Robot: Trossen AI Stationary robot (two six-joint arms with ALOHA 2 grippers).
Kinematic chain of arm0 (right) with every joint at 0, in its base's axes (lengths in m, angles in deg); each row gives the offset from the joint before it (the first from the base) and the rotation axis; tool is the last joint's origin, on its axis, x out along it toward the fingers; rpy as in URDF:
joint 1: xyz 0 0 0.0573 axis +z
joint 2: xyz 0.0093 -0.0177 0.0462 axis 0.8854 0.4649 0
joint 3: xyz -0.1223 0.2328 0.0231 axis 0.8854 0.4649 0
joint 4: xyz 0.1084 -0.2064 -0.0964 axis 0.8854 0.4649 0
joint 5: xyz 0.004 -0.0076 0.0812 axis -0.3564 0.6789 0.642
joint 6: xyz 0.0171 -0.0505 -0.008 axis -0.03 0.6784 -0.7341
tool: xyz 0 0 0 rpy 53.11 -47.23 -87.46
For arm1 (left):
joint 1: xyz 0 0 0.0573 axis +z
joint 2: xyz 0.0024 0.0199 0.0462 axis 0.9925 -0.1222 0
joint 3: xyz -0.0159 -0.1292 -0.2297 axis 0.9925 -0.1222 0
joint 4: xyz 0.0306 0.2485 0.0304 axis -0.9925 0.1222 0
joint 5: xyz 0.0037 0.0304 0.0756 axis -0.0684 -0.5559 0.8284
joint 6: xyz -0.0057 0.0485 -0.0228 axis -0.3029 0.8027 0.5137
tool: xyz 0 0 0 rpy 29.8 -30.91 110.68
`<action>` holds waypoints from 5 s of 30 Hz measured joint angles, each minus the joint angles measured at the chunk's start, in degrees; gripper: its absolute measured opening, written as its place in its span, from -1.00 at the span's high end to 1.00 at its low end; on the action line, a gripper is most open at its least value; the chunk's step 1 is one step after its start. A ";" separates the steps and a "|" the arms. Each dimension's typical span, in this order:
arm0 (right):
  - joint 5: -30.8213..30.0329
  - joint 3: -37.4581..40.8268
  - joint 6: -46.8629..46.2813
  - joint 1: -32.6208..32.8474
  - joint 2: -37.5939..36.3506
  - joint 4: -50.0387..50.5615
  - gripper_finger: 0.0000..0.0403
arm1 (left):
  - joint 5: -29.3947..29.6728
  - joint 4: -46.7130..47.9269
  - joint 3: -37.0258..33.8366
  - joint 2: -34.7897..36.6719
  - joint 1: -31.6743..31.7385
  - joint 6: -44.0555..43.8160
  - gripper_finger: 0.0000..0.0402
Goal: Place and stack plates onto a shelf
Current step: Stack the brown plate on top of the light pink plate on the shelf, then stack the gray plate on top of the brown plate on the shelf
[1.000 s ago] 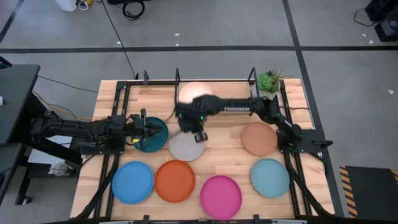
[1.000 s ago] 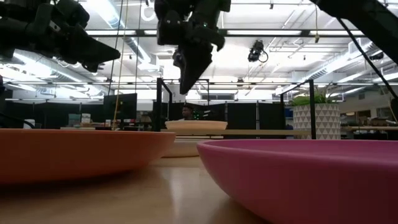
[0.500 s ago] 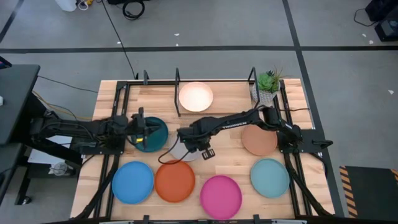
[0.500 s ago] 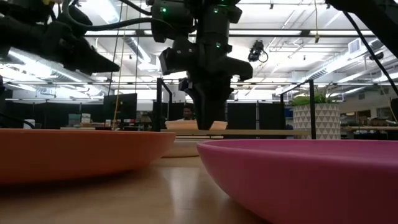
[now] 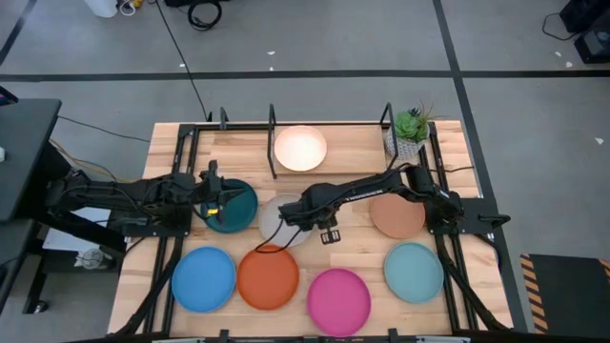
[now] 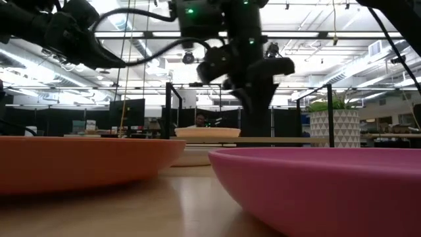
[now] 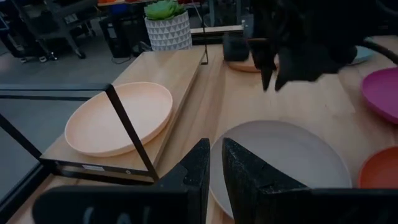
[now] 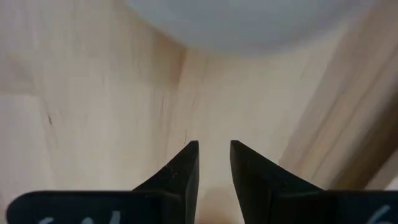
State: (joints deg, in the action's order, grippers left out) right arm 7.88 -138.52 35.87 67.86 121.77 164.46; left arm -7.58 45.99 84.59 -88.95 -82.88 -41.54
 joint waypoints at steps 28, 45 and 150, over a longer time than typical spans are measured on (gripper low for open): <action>10.51 45.11 -39.85 -3.04 -28.32 -14.60 0.21 | -0.02 -8.09 0.00 0.02 -0.01 5.30 0.75; 15.97 52.09 -38.62 -4.31 -27.58 -23.57 0.50 | -0.04 -8.10 0.00 0.01 0.00 5.47 0.75; -1.52 7.18 18.71 -19.80 -8.56 -21.55 0.49 | -0.02 -12.74 -0.02 0.00 0.07 2.43 0.75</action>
State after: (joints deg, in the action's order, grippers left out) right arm 6.36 -131.35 54.59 48.06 113.21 142.92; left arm -7.60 33.24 84.57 -88.95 -82.82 -39.11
